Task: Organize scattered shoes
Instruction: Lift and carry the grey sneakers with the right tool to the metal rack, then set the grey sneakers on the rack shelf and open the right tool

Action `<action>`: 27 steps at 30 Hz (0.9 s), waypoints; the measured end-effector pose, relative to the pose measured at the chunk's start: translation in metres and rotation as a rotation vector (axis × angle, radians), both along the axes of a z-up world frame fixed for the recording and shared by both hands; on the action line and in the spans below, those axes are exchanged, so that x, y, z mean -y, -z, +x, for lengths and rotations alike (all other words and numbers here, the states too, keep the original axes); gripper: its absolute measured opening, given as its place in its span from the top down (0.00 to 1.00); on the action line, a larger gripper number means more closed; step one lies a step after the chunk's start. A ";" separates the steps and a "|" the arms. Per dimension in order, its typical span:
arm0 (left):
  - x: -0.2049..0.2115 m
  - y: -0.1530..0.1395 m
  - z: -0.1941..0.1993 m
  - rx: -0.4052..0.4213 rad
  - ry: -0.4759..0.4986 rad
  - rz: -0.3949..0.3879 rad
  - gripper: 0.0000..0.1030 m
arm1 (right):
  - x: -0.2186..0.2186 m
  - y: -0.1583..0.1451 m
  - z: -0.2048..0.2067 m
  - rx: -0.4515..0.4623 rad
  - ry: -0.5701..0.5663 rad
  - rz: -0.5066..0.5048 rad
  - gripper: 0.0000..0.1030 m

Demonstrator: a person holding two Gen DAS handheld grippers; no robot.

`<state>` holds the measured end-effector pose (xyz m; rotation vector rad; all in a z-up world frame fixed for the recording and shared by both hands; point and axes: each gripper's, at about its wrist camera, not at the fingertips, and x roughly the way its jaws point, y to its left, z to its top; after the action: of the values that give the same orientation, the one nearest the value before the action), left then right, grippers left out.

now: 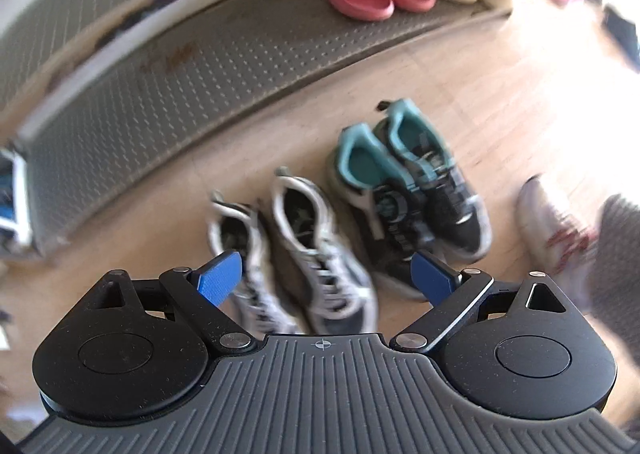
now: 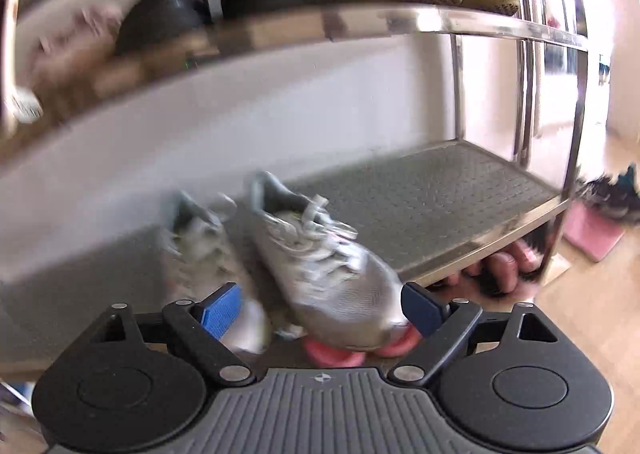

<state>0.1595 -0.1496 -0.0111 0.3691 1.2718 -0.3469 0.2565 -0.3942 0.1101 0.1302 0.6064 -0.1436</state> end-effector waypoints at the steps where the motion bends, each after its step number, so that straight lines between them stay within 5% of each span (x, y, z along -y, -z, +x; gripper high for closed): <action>1: 0.003 0.001 0.002 0.009 -0.011 0.005 0.08 | 0.001 0.007 0.004 -0.015 -0.011 -0.018 0.18; 5: 0.006 0.002 0.004 -0.050 -0.025 -0.089 0.08 | 0.027 0.028 0.014 -0.002 0.035 0.039 0.17; 11: 0.006 0.012 0.006 -0.064 -0.022 -0.060 0.08 | 0.083 0.057 0.026 -0.041 0.286 0.506 0.28; 16: -0.007 0.015 0.013 -0.070 -0.073 -0.052 0.08 | 0.087 0.077 0.030 -0.043 0.306 0.715 0.68; 23: -0.010 0.008 0.005 -0.060 -0.058 -0.060 0.08 | 0.037 0.060 0.047 -0.065 0.142 0.553 0.67; 27: -0.014 0.005 0.003 -0.056 -0.064 -0.062 0.08 | 0.014 0.059 0.052 -0.073 0.099 0.458 0.52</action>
<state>0.1626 -0.1355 -0.0165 0.2666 1.3217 -0.3437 0.3087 -0.4085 0.0516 0.6012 0.6991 -0.1037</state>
